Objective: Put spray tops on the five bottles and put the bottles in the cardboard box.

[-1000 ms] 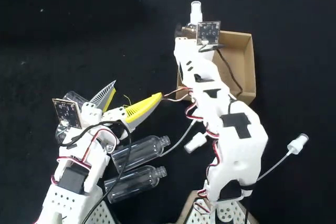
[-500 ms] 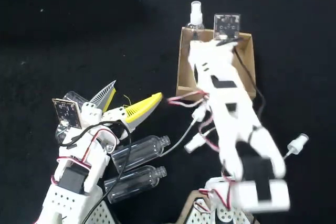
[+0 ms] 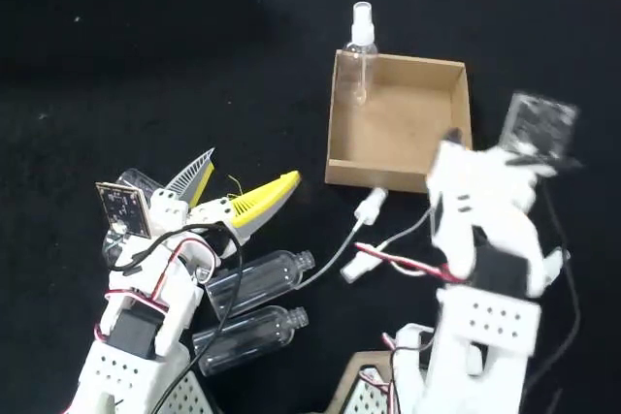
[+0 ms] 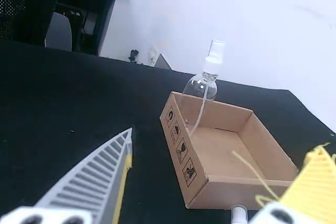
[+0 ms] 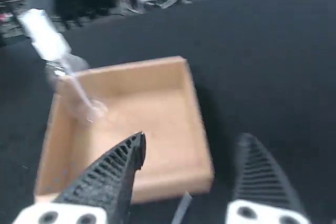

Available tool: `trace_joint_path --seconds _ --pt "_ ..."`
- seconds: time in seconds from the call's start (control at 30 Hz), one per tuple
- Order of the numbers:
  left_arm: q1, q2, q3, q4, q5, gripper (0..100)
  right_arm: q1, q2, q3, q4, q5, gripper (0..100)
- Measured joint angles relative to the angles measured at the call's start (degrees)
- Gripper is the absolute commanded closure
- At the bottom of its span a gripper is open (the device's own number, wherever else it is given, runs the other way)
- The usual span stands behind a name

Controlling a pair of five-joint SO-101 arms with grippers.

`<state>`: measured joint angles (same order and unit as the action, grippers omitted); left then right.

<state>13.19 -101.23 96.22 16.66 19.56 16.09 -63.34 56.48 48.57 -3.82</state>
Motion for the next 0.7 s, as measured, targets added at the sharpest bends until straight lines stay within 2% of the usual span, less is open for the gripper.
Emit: trace_joint_path --seconds 0.2,0.3,0.53,0.7 --pt "0.0 0.0 0.0 0.0 0.0 54 3.78 -1.05 -2.11 12.57 0.7 71.5" --pt "0.0 0.0 0.0 0.0 0.0 54 7.82 0.53 -5.54 17.41 1.85 70.4" --pt "0.0 0.0 0.0 0.0 0.0 54 24.62 15.47 -8.97 19.08 3.34 70.5" --pt "0.0 0.0 0.0 0.0 0.0 54 31.03 30.86 -12.4 18.99 3.96 70.5"
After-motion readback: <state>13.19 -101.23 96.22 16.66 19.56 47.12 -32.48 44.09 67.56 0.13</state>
